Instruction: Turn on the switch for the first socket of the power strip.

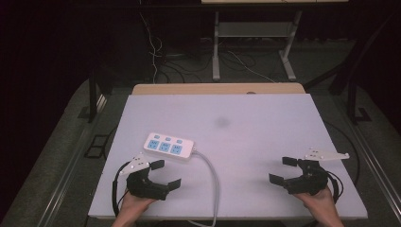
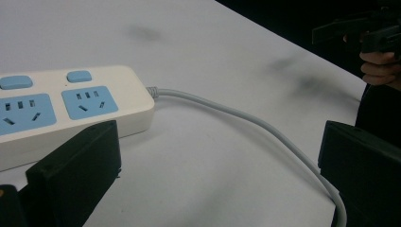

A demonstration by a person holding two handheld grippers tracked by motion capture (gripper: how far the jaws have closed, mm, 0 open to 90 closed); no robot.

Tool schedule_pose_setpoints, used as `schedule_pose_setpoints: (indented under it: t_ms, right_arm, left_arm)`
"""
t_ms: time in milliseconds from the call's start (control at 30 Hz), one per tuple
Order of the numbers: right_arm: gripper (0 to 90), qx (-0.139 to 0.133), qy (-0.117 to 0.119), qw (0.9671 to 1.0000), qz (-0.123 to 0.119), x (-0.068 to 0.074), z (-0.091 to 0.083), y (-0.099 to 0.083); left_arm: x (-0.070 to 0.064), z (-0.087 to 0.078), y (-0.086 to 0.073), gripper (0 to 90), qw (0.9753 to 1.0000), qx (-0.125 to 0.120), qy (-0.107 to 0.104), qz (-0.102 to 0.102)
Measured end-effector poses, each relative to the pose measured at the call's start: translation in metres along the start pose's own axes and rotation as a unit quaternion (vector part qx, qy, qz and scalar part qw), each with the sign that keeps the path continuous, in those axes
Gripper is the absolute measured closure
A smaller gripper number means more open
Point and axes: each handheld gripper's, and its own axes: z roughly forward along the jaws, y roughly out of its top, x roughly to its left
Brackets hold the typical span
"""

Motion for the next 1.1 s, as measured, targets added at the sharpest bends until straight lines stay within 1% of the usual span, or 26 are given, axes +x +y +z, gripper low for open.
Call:
schedule_pose_setpoints:
  t_ms: [200,333,467,767,867,933,1100]
  right_arm:
    - [0.2,0.015,0.001,0.9999,-0.005,0.0005,0.0038,-0.0009]
    - [0.2,0.017,0.0,0.9998,-0.007,0.0003,0.005,-0.0015]
    - [0.2,0.021,0.0,0.9998,-0.007,-0.0002,0.0055,-0.002]
    - [0.2,0.032,0.002,0.9994,-0.01,-0.0004,0.008,-0.0032]
    - [0.2,0.034,0.002,0.9993,-0.012,0.0004,0.0087,-0.0033]
    - [0.2,0.035,0.002,0.9993,-0.012,0.0003,0.0088,-0.0034]
    - [0.2,0.042,-0.001,0.999,-0.015,0.0008,0.0095,-0.0037]
  left_arm:
    - [0.0005,-0.0011,0.0,0.0,1.0,-0.003,-0.001,-0.001]
    - [0.0006,-0.0017,0.0,0.0,1.0,-0.003,-0.001,-0.001]
    - [0.0017,-0.0022,0.0005,0.0,1.0,0.002,-0.006,-0.006]
    - [0.0011,-0.005,0.0014,0.0,1.0,0.008,-0.004,0.002]
    - [0.0004,-0.004,0.0019,0.0,0.9999,0.014,-0.004,0.008]
    - [-0.0004,-0.003,0.002,0.0,0.9998,0.016,-0.006,0.008]
    - [-0.002,-0.0004,0.0036,0.0,0.9994,0.029,-0.008,0.015]
